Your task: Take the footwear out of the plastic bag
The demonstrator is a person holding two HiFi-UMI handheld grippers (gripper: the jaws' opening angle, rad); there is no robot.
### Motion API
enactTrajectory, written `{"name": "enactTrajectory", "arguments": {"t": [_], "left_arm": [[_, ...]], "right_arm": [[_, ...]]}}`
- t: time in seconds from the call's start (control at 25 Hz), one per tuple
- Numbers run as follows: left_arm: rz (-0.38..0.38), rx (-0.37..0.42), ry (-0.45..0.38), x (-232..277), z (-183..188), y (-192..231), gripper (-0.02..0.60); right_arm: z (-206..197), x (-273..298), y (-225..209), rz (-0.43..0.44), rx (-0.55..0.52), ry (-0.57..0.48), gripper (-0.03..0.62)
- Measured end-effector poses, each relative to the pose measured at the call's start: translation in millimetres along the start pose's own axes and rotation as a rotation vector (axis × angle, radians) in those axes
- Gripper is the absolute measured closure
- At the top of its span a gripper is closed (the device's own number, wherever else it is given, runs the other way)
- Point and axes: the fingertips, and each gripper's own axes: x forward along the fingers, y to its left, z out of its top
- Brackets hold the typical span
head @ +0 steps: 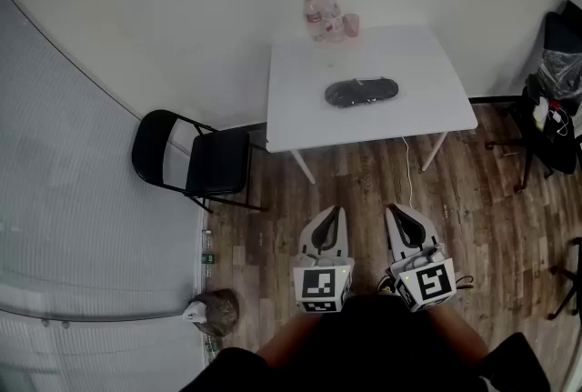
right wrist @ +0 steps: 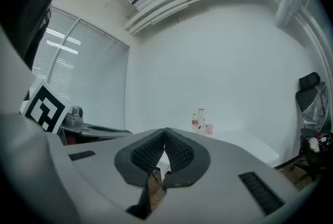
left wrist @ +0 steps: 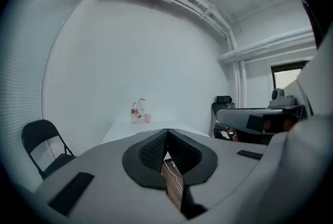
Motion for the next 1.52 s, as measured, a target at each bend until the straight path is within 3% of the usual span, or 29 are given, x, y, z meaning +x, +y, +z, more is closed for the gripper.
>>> {"name": "enactTrajectory", "arguments": {"t": [0.48,0.64,0.84,1.24,1.52], "left_arm": [[0.046,0.022,0.025,4,-2,30,0.56],[0.053,0.001,0.042,3,-5,44,0.56],[0.041,-0.013,0.052,-1,-12,61,0.56],[0.006,-0.012,0.067,-11,-32,93,0.56],[0.0,-0.028,0.059,-9,-31,106,0.56]], "right_arm": [[-7,15,3,0.001,-0.034,0.008,0.576],[-9,23,-12,-0.049,0.0,0.04,0.574],[-10,29,-23,-0.088,0.023,0.051,0.574],[-36,37,-7,-0.114,0.03,0.166,0.574],[-27,40,-12,-0.162,-0.01,0.133,0.574]]}}
